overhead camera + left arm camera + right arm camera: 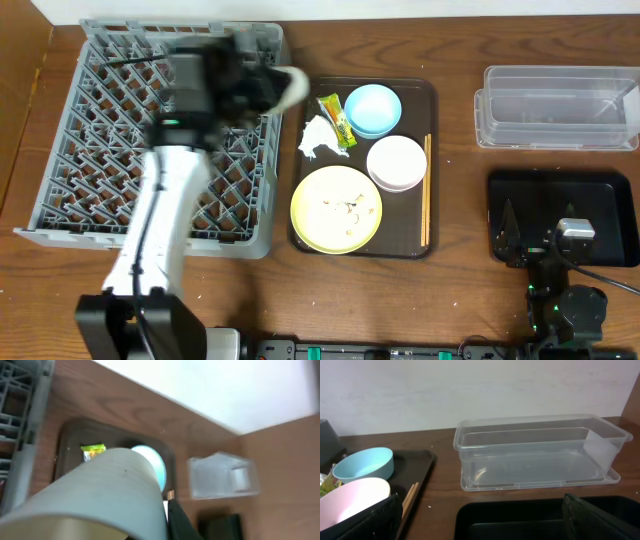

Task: Sort waste into correct bins and load items into the dishwasher
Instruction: 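Lift the white cup and carry it left over the dish rack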

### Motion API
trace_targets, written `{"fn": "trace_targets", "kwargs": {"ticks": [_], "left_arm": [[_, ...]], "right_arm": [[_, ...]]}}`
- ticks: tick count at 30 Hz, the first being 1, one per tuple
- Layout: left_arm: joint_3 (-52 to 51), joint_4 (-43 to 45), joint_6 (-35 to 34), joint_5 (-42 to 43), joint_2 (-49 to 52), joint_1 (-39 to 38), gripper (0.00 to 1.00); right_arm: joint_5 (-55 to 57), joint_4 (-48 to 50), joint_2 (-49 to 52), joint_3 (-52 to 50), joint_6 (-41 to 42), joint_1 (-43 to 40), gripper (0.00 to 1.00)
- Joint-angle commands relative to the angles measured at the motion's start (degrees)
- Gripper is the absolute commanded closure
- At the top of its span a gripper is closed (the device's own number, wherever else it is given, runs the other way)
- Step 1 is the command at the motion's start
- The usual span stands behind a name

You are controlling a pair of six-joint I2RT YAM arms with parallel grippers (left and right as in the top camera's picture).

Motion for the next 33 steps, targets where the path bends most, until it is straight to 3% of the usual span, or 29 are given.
{"fn": "trace_targets", "kwargs": {"ticks": [1, 6, 14, 33], "left_arm": [[0.3, 1.4, -2.8, 23.0, 1.9, 10.4, 0.92], [0.3, 1.4, -3.7, 34.8, 5.9, 19.4, 0.92], [0.2, -1.1, -6.6, 43.1, 13.3, 25.0, 0.92], [0.2, -1.6, -2.7, 39.3, 23.3, 29.7, 0.92]], "right_arm": [[0.0, -0.2, -0.1, -0.1, 0.2, -0.4, 0.01], [0.0, -0.2, -0.1, -0.1, 0.2, -0.4, 0.01], [0.0, -0.2, -0.1, -0.1, 0.2, -0.4, 0.01], [0.0, -0.2, -0.1, -0.1, 0.2, -0.4, 0.01]]}}
